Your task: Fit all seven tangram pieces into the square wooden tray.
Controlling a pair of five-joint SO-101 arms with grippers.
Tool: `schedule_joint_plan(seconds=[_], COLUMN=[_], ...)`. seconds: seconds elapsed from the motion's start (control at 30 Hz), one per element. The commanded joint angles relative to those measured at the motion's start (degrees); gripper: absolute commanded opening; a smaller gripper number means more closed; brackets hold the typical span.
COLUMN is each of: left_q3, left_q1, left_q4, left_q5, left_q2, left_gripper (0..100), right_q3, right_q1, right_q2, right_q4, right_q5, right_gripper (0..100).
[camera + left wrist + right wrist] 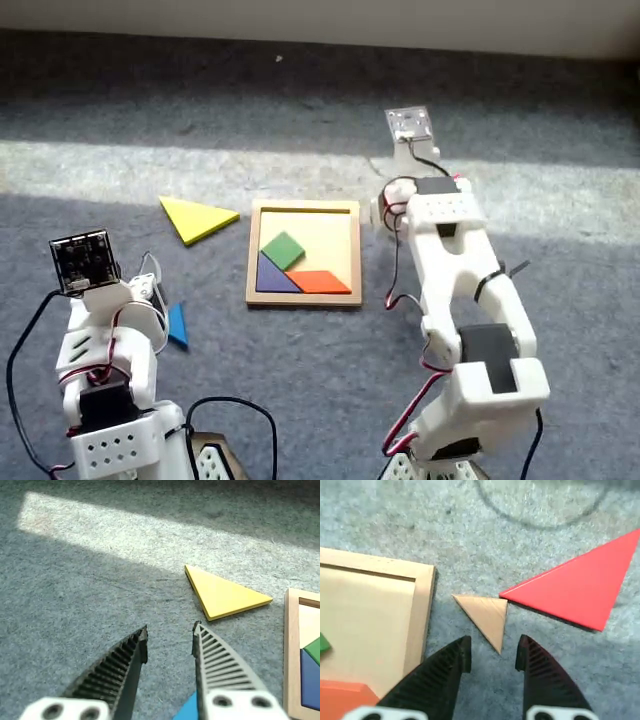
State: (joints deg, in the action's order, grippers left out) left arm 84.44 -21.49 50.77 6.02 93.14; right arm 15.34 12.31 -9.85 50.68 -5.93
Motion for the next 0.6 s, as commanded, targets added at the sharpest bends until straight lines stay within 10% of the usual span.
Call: schedule_joint_plan(seconds=[0.0,0.57], left_q3=[-0.3,-0.2], left_q1=[-0.4,-0.4], left_q4=[0.3,0.3], left_q5=[0.1,0.1], left_q2=[0.5,0.4], left_gripper=[17,17], right_q3=[-4.9,-7.3], right_q1=[1.1,2.0], right_q2=[-1.1,-7.7], right_q4=[-1.2,-5.3], right_q5=[-2.4,-9.6], right_gripper=[15.2,15.2])
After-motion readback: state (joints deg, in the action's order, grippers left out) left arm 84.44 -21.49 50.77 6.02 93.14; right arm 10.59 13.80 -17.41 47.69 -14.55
